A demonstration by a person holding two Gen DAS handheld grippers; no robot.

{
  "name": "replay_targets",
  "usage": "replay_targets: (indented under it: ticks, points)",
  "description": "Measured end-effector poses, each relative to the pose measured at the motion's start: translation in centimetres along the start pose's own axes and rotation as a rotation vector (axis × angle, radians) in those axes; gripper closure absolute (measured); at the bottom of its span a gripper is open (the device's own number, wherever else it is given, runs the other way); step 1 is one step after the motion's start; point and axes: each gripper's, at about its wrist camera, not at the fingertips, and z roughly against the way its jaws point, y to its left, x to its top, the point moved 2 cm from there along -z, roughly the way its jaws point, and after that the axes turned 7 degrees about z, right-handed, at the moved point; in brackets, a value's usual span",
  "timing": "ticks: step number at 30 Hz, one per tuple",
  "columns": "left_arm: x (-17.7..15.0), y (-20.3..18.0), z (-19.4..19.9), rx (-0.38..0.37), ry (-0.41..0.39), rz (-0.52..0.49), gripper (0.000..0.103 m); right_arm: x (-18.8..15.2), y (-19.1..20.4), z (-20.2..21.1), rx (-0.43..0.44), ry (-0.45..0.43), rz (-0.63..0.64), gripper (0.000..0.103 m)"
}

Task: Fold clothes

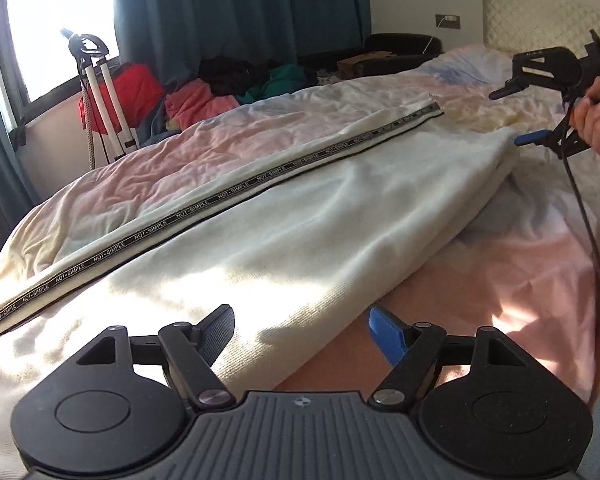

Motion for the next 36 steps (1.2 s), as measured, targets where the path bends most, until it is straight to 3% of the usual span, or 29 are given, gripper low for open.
replay_targets:
  ticks: [4,6,8,9,10,11,12,17,20,27,30,32,36]
  points:
    - [-0.7,0.3,-1.4,0.029,0.035,-0.003,0.036,-0.2,-1.1,-1.4,-0.053,0.035,-0.046,0.034]
    - [-0.6,0.8,-1.4,0.029,0.018,0.018,0.044,0.0,-1.4,-2.5,-0.064,0.05,-0.05,0.04]
    - [-0.1,1.5,-1.2,0.005,0.001,0.065,0.054,0.3,-1.5,-3.5,-0.073,0.047,-0.035,0.053]
    - [0.2,1.9,-1.0,-0.011,-0.007,0.082,0.066,0.5,-1.5,-3.8,-0.079,0.043,-0.019,0.057]
    - [0.5,2.1,-0.8,-0.025,-0.016,0.097,0.077,0.6,-1.4,-4.2,-0.085,0.038,-0.003,0.069]
    - [0.7,2.3,-0.6,-0.035,-0.029,0.104,0.082,0.7,-1.2,-4.2,-0.098,0.025,0.019,0.083]
    - [0.8,2.4,-0.2,-0.04,-0.044,0.108,0.088,0.7,-0.9,-4.2,-0.111,0.012,0.042,0.086]
    - [1.1,2.9,1.4,-0.071,-0.078,0.111,0.094,0.4,0.8,-2.6,-0.138,-0.061,0.134,0.09]
    - [0.8,3.0,2.3,-0.099,-0.067,0.117,0.094,0.0,0.9,-1.1,-0.153,-0.084,0.127,0.09]
    - [0.2,2.8,1.6,-0.094,-0.003,0.119,0.093,-0.3,-1.8,-1.0,-0.159,-0.016,-0.032,0.085]
    - [-0.1,2.9,1.0,-0.086,0.02,0.13,0.089,-0.7,-2.4,-1.2,-0.155,0.017,-0.091,0.065]
    - [-0.3,3.0,0.9,-0.081,0.027,0.132,0.087,-1.2,-2.4,-1.4,-0.147,0.043,-0.097,0.04]
    - [-0.4,3.2,0.6,-0.08,0.038,0.159,0.085,-2.2,-2.2,-2.0,-0.131,0.096,-0.109,0.037]
